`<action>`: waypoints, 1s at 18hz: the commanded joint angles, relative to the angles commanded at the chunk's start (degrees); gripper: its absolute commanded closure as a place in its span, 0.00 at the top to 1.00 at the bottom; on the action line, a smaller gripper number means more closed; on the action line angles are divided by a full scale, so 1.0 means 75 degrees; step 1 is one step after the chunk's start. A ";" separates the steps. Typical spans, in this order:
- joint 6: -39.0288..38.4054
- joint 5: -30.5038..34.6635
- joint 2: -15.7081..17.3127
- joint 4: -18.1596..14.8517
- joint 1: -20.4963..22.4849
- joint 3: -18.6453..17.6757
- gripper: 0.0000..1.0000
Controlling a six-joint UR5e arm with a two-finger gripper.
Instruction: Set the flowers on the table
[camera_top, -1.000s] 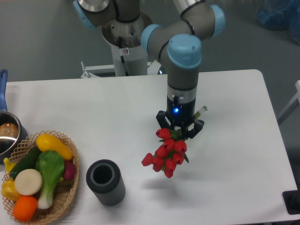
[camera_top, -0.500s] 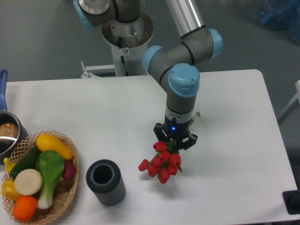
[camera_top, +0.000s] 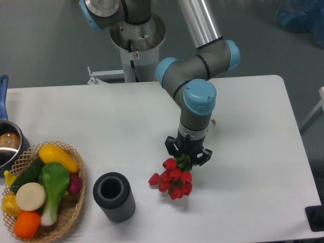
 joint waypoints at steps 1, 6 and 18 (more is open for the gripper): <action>0.0000 0.0000 0.0011 0.0000 0.0000 0.0000 0.49; -0.0012 0.0035 -0.0129 0.0000 0.0012 0.0187 0.57; -0.0011 -0.0140 0.0174 0.0070 0.0293 0.0316 1.00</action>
